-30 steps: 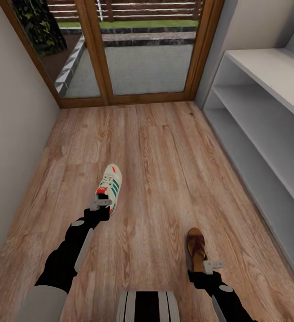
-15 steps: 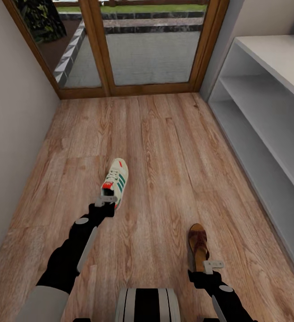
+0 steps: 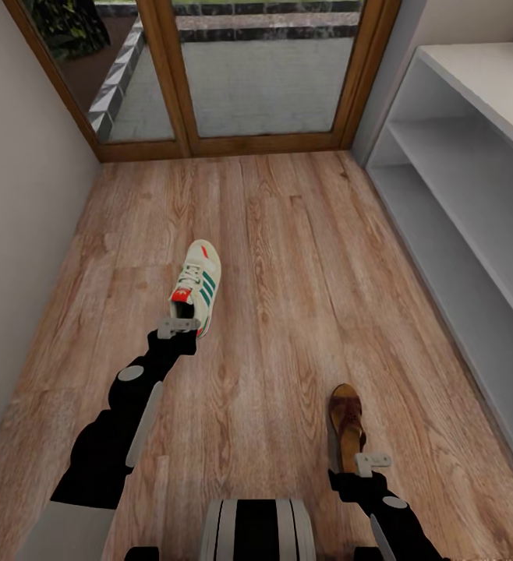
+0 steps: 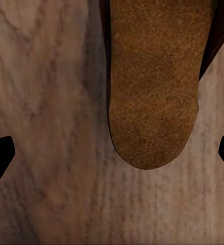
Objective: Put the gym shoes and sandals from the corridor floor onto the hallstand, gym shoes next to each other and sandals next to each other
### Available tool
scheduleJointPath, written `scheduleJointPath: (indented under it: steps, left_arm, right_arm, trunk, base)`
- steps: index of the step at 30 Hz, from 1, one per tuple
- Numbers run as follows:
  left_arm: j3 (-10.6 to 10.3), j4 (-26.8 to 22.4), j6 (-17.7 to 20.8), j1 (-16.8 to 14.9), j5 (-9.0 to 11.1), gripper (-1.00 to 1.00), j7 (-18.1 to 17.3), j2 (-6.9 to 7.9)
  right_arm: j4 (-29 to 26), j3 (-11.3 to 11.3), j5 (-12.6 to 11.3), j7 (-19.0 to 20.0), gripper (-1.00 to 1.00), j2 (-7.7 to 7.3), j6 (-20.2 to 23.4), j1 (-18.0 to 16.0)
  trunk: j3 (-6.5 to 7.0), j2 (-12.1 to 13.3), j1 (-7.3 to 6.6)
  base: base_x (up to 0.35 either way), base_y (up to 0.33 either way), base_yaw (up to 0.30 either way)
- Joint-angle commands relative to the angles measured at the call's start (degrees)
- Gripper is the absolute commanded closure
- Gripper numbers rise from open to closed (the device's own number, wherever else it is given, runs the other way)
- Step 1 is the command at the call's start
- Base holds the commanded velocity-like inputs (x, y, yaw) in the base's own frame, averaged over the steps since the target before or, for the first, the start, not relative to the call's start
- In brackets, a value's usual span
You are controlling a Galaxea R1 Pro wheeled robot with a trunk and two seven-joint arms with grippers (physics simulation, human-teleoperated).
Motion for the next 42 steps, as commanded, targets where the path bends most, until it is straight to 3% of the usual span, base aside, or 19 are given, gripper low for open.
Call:
scheduleJointPath:
  steps: [1,14,22,28,36,42]
  left_arm:
    - [0.03,-0.06,0.00,0.00,0.00,1.00,-0.07,0.00]
    - [-2.69,-0.16,0.00,0.00,0.00,1.00,-0.02,0.00]
    - [-2.88,-0.16,0.00,0.00,0.00,1.00,-0.01,-0.01]
    - [-2.90,-0.18,-0.01,0.00,0.00,1.00,-0.03,-0.01]
    - [-2.92,-0.16,0.00,0.00,0.00,1.00,-0.04,0.00]
    - [-2.92,-0.17,0.00,0.00,0.00,1.00,-0.02,0.00]
  right_arm:
    - [-0.01,-0.05,-0.02,0.00,-1.00,-0.01,0.00,0.00]
    - [-0.26,-0.30,-0.05,-0.08,-1.00,-0.11,0.00,0.00]
    - [-0.30,-0.30,-0.05,-0.17,-1.00,-0.12,-0.02,0.00]
    - [-0.30,-0.30,-0.05,-0.17,-1.00,-0.12,-0.02,0.00]
    - [-0.33,-0.30,-0.05,-0.18,-1.00,-0.12,0.00,0.00]
    - [-0.38,-0.31,-0.06,-0.18,-1.00,-0.16,0.01,0.00]
  trunk:
    - [-0.08,0.00,0.00]
    - [-1.10,0.00,0.00]
    - [-1.63,0.00,0.00]
    - [-3.03,-0.08,0.15]
    - [-3.04,-0.08,0.15]
    - [-4.42,-0.16,0.31]
  base:
    - [0.000,0.000,0.000]
    - [0.000,0.000,0.000]
    - [0.000,0.000,0.000]
    - [0.000,0.000,0.000]
    - [0.000,0.000,0.000]
    - [0.000,0.000,0.000]
